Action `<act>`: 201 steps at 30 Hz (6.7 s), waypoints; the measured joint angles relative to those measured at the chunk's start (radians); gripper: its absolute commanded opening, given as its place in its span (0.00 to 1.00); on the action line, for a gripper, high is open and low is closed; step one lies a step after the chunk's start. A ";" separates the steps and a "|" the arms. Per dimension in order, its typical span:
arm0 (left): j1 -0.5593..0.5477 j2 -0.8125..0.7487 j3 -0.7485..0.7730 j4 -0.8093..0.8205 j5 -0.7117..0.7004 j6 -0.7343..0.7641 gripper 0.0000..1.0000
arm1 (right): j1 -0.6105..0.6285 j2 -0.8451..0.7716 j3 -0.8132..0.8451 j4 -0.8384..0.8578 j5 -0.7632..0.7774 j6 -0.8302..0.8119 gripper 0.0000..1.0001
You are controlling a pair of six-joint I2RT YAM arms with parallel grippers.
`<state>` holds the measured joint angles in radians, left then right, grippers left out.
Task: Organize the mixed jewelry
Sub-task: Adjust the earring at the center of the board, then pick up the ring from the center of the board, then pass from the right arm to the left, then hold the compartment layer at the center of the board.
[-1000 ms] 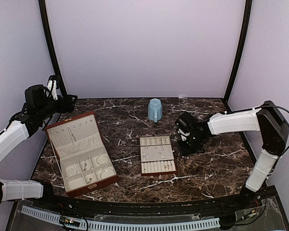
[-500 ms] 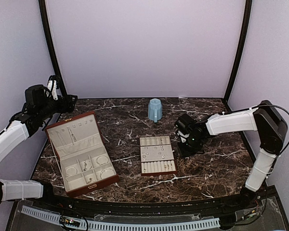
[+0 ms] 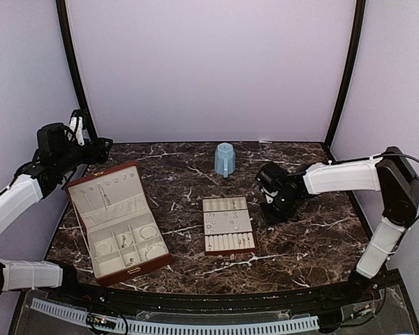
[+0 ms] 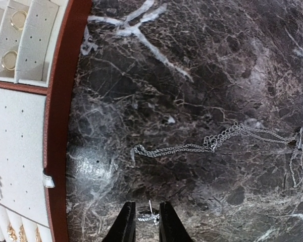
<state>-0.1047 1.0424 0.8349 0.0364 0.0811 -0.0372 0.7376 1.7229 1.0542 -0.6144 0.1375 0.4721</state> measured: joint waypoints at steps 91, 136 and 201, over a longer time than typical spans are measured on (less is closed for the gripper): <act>-0.479 0.183 0.098 0.238 0.405 -0.140 0.85 | 0.026 -0.262 -0.196 1.180 -0.595 0.007 0.00; -0.542 0.410 0.182 0.436 0.915 -0.334 0.22 | 0.101 -0.172 0.004 1.128 -0.841 -0.120 0.00; -0.695 0.732 0.572 -0.327 0.314 -0.074 0.00 | -0.003 -0.261 -0.314 0.722 -0.267 0.184 0.44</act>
<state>-0.7998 1.7741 1.4071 -0.2909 0.3946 -0.1112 0.7345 1.4620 0.7406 0.1078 -0.1295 0.6563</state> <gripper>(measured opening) 0.089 0.450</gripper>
